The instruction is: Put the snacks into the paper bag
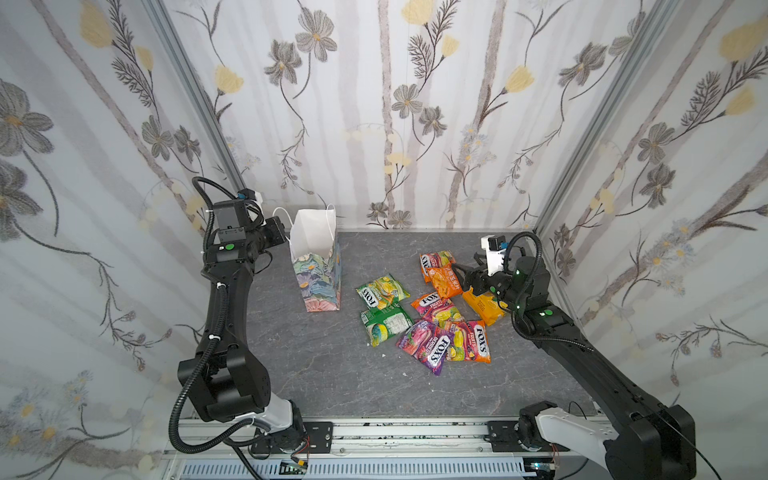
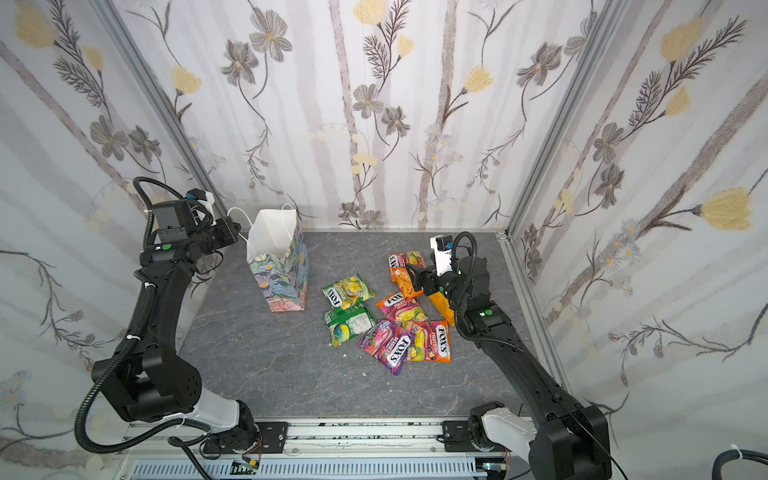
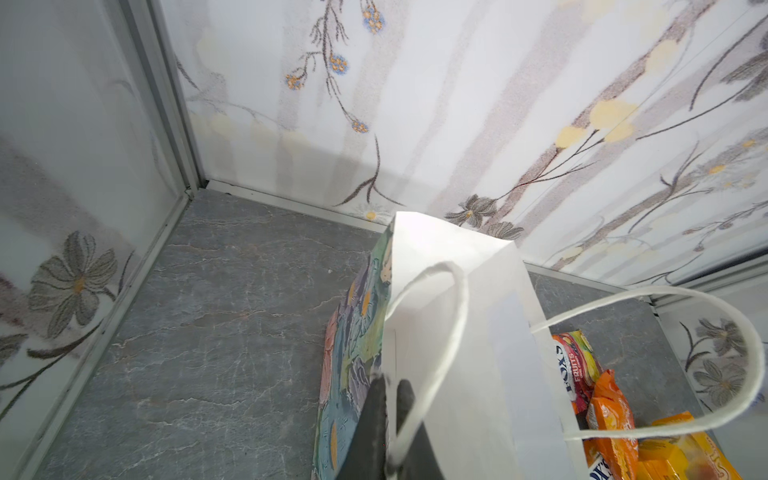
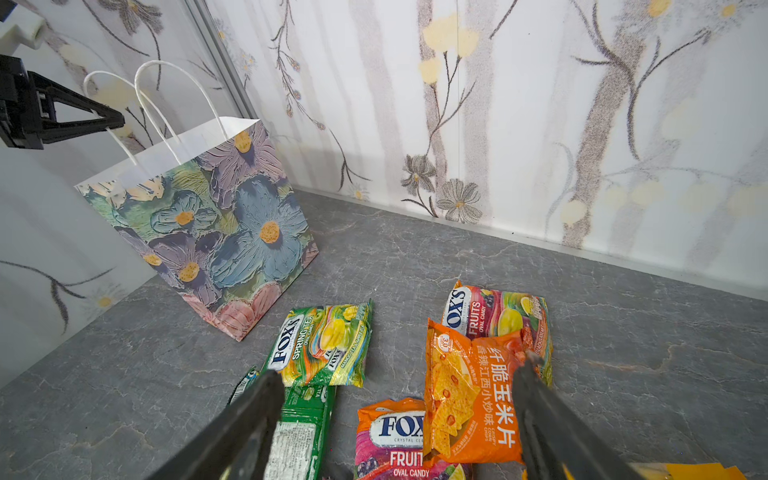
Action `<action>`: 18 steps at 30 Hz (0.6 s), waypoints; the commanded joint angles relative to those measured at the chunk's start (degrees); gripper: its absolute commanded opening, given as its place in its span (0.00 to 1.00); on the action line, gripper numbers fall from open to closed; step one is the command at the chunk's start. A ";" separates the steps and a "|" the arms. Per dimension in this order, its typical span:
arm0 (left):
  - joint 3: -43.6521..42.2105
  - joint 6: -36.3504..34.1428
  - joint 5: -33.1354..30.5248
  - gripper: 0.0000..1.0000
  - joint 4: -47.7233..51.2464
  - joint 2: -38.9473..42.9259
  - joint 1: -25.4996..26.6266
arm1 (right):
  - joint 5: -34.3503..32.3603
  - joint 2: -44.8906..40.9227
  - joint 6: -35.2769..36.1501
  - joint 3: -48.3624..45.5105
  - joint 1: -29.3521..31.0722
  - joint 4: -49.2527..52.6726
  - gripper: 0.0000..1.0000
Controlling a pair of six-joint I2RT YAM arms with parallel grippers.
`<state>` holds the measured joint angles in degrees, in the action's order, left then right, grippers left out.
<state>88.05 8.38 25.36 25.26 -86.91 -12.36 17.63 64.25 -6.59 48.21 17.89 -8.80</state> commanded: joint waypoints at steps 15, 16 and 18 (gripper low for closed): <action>-8.17 0.61 13.69 0.00 1.20 8.70 -0.12 | 1.09 2.02 3.09 3.42 2.10 0.38 0.85; -9.10 0.76 14.56 0.00 1.36 9.66 -0.13 | 1.09 2.19 3.20 3.56 2.55 0.07 0.86; -10.80 0.89 15.38 0.00 1.71 11.68 -0.21 | 0.98 2.70 3.34 3.97 3.24 -0.31 0.86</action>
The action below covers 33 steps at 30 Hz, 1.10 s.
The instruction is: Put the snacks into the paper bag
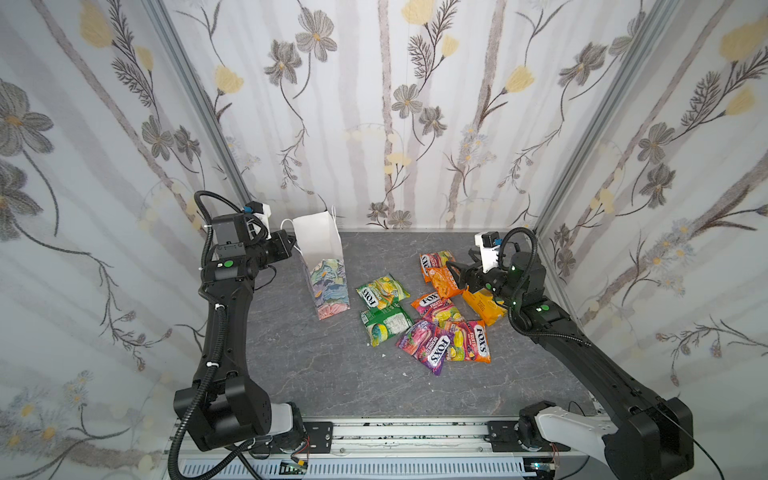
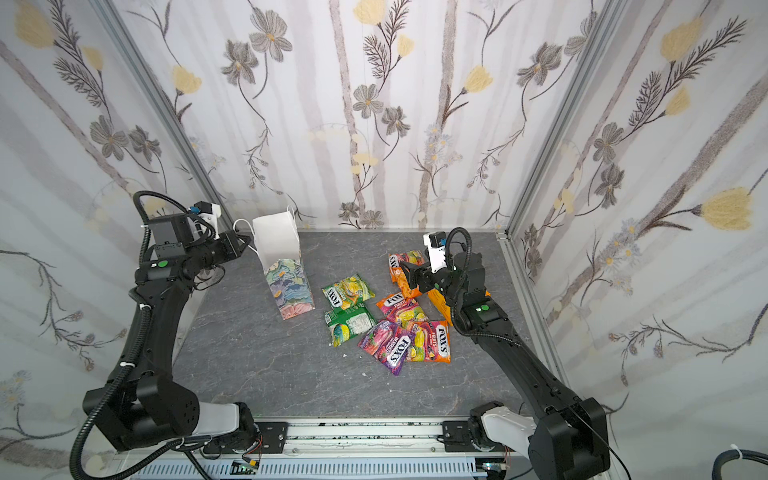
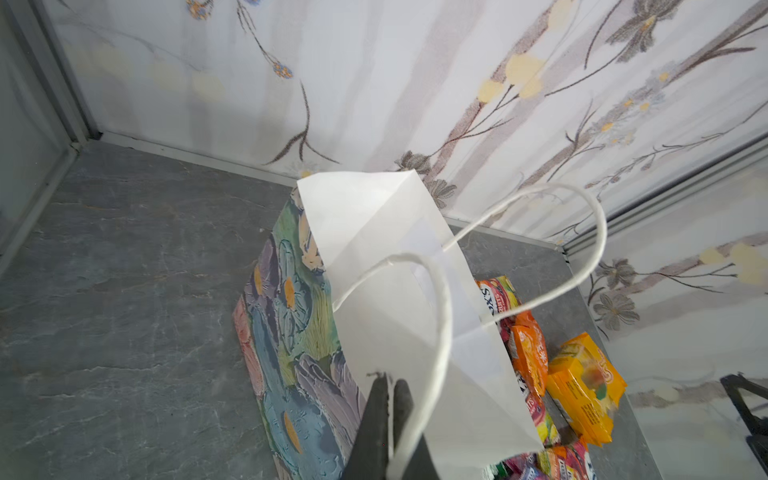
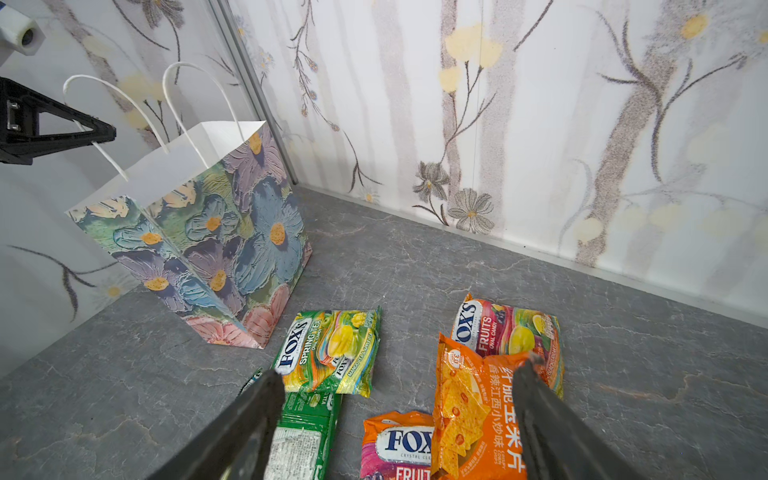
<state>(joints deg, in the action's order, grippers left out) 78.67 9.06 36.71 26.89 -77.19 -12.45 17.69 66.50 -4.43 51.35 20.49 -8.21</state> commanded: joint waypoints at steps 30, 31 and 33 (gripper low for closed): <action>-13.79 0.51 2.16 0.00 6.21 16.67 -1.17 | -1.24 8.68 3.61 8.63 11.06 -0.97 0.87; -14.05 0.52 1.81 0.00 6.11 16.84 -1.18 | -0.82 9.57 3.54 9.49 12.09 -1.52 0.87; -14.21 0.62 0.42 0.00 6.14 17.21 -1.20 | -1.75 12.76 3.55 13.05 14.48 -2.21 0.87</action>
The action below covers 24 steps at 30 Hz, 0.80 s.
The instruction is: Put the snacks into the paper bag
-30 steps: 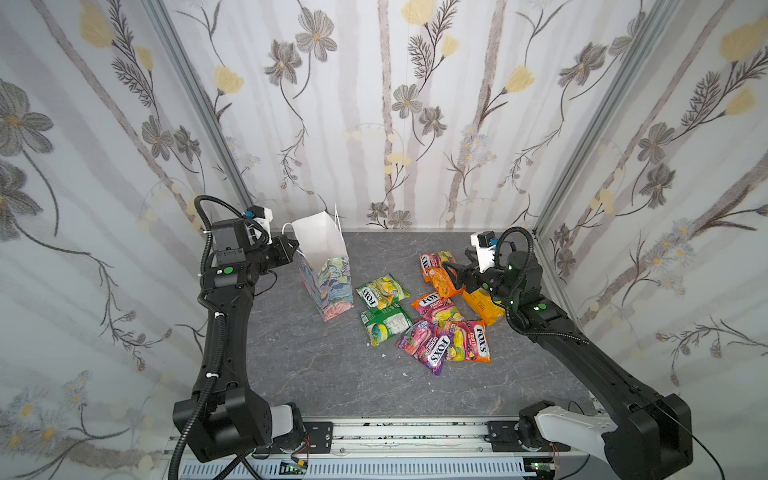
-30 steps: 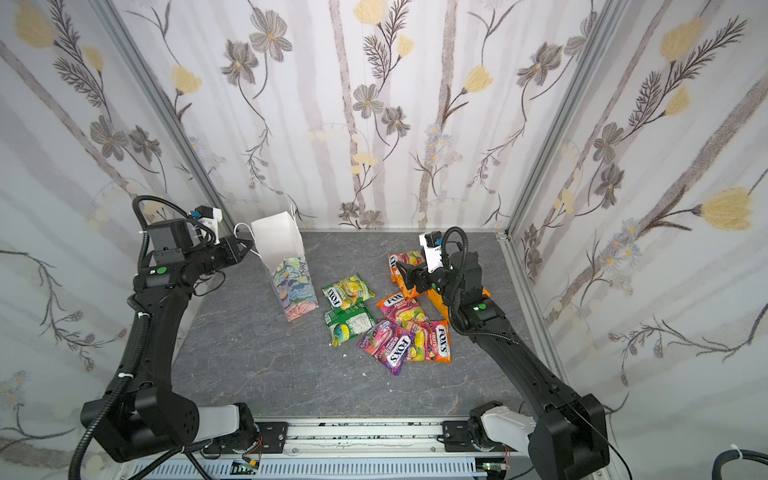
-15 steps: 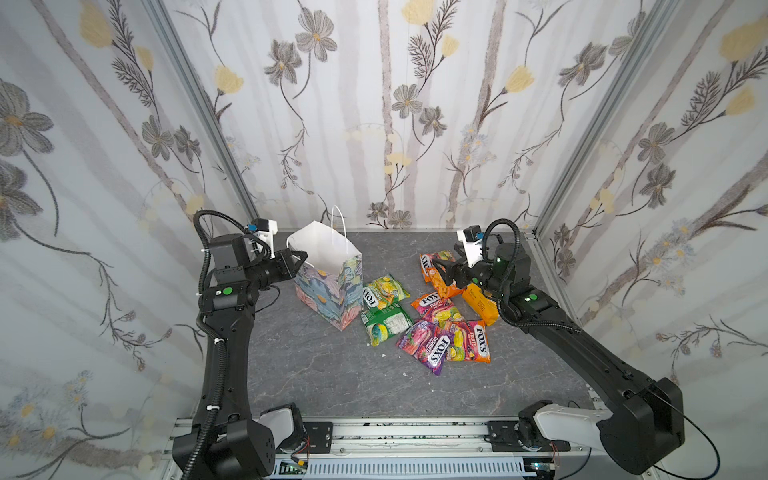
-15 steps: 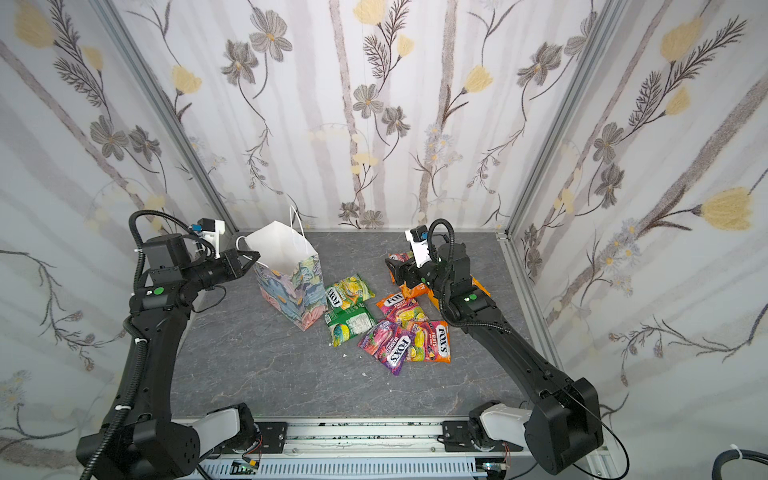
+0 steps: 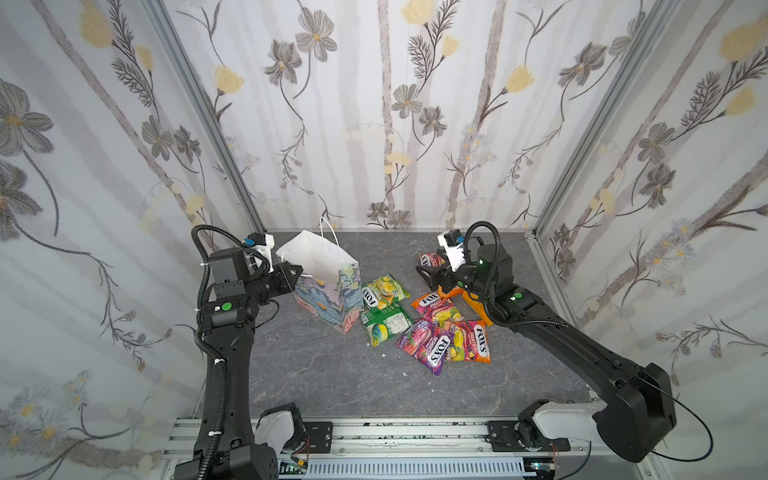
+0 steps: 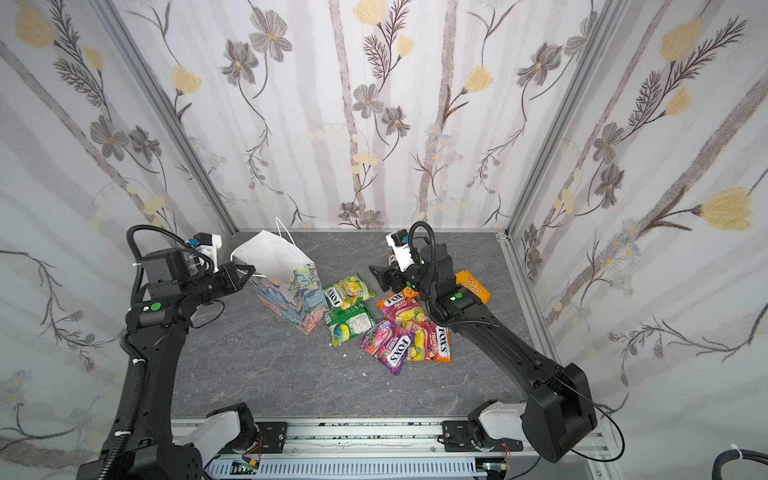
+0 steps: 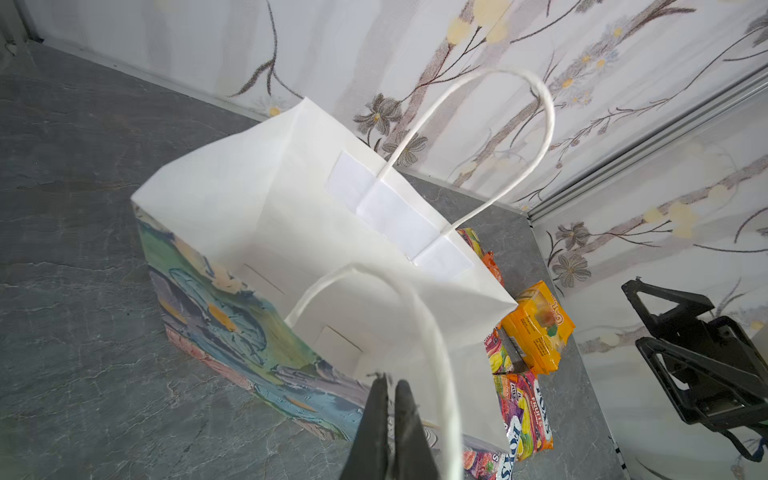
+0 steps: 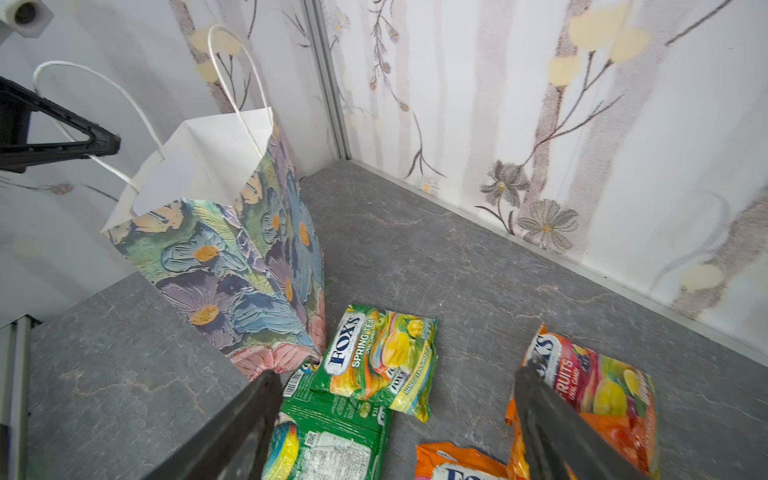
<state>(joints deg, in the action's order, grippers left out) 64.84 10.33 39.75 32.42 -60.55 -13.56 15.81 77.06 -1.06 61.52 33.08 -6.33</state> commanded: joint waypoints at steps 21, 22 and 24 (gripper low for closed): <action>11.14 4.32 -18.65 1.00 9.29 2.38 0.07 | -3.41 30.12 4.38 36.93 10.31 -3.35 0.90; 10.51 5.11 -17.81 1.00 8.46 2.81 0.19 | -3.92 31.09 4.72 38.28 10.70 -3.08 0.90; 9.69 6.71 -16.42 1.00 6.72 3.65 0.62 | -4.73 33.40 5.41 41.56 11.65 -2.28 0.90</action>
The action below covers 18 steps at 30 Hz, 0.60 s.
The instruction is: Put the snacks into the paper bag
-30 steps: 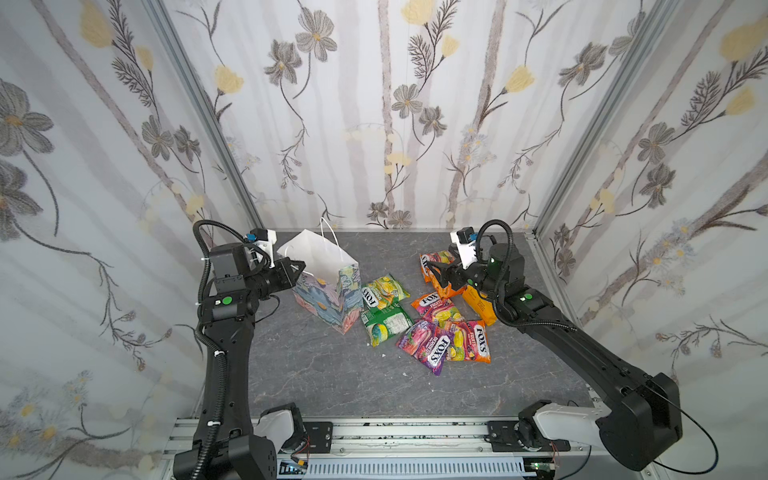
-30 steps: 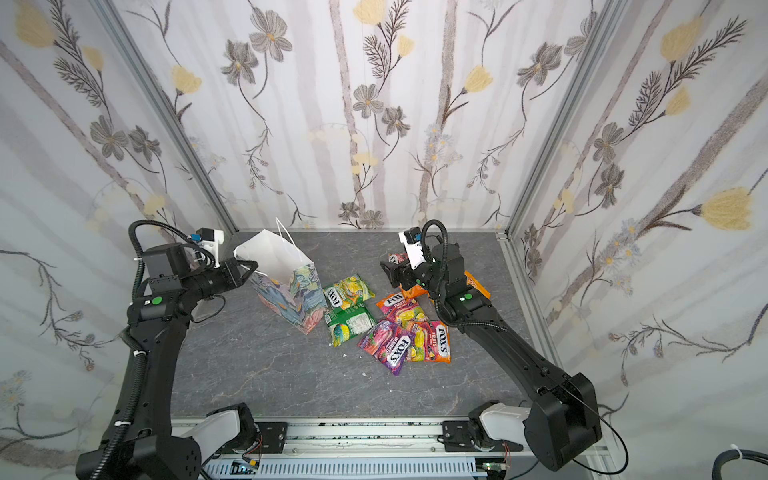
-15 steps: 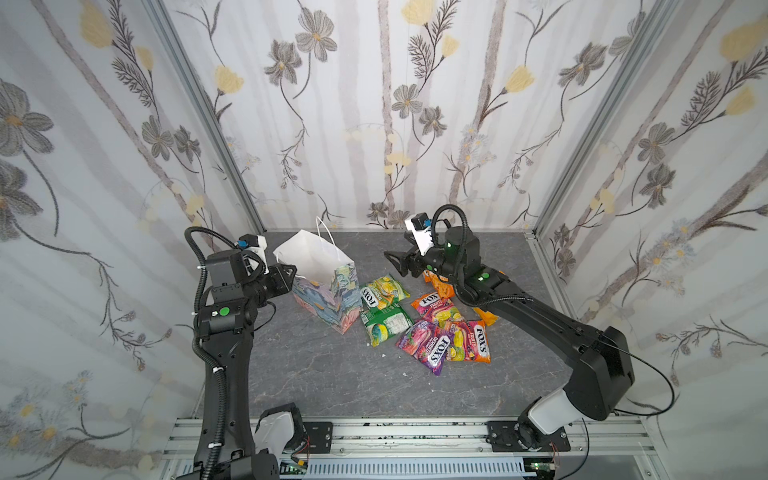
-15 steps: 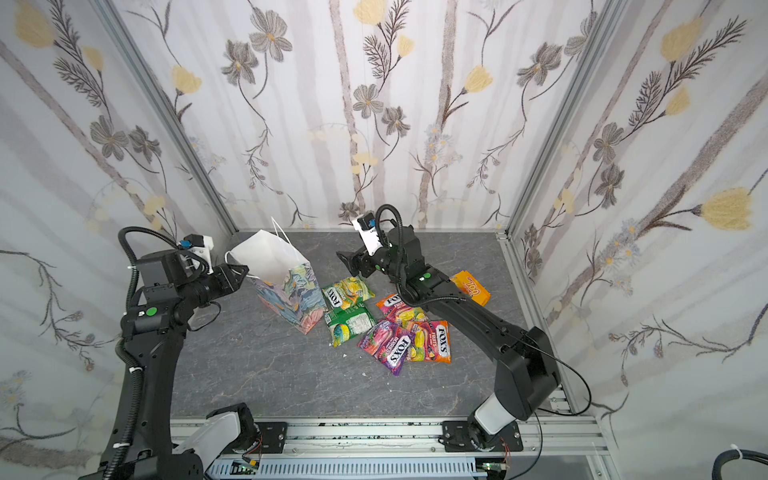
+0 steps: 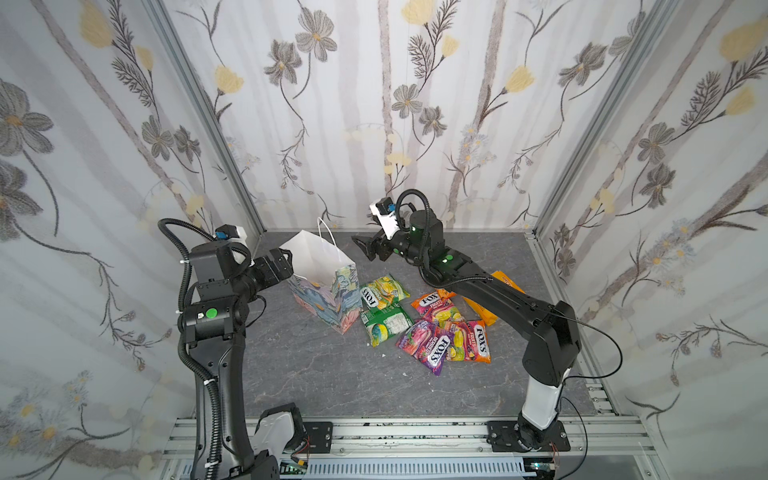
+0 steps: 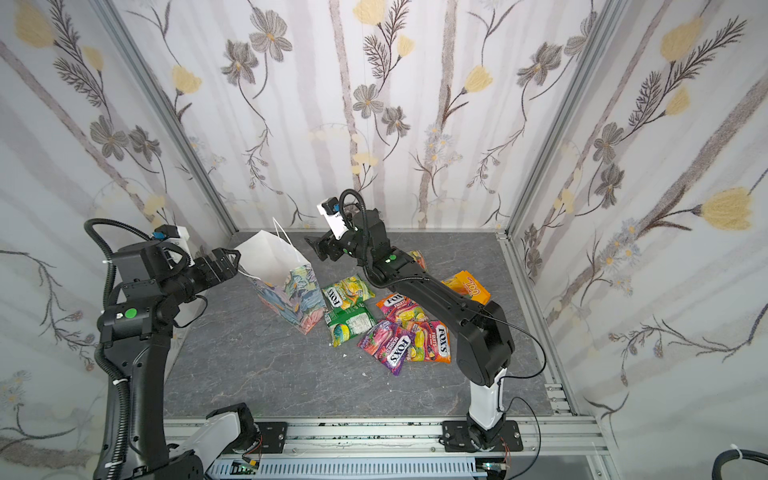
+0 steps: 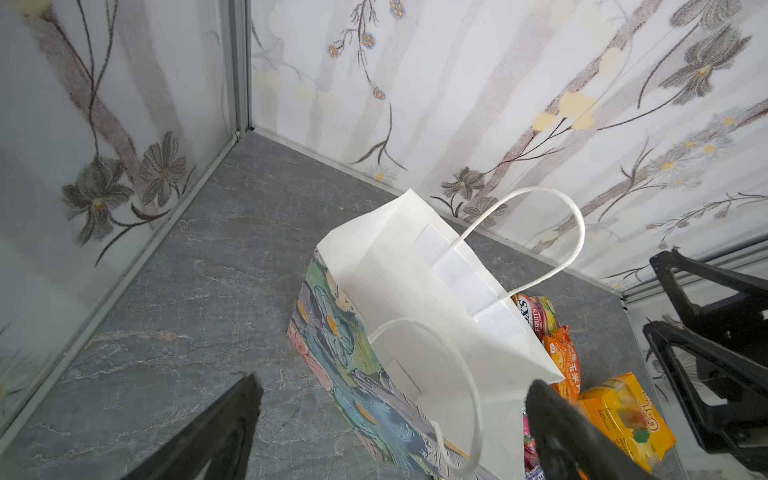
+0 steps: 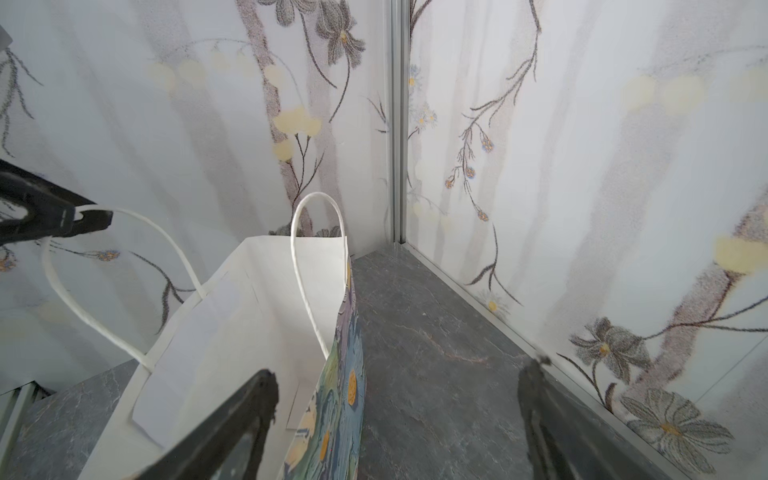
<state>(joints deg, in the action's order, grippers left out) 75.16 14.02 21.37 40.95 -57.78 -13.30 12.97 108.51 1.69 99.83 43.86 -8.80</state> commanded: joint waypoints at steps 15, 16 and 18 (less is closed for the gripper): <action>-5.04 5.31 0.38 1.00 -3.69 2.77 3.92 | -3.07 19.30 3.78 26.97 5.36 5.01 0.85; -5.11 5.38 0.28 1.00 -3.84 2.68 4.13 | -2.87 19.79 3.85 27.62 5.42 5.08 0.83; -5.39 5.62 0.26 1.00 -4.53 2.75 4.48 | -2.86 20.69 3.85 28.71 5.45 5.13 0.74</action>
<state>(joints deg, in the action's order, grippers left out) 70.02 18.92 22.06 39.16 -55.02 -9.19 10.76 128.46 4.89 126.98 49.32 -3.40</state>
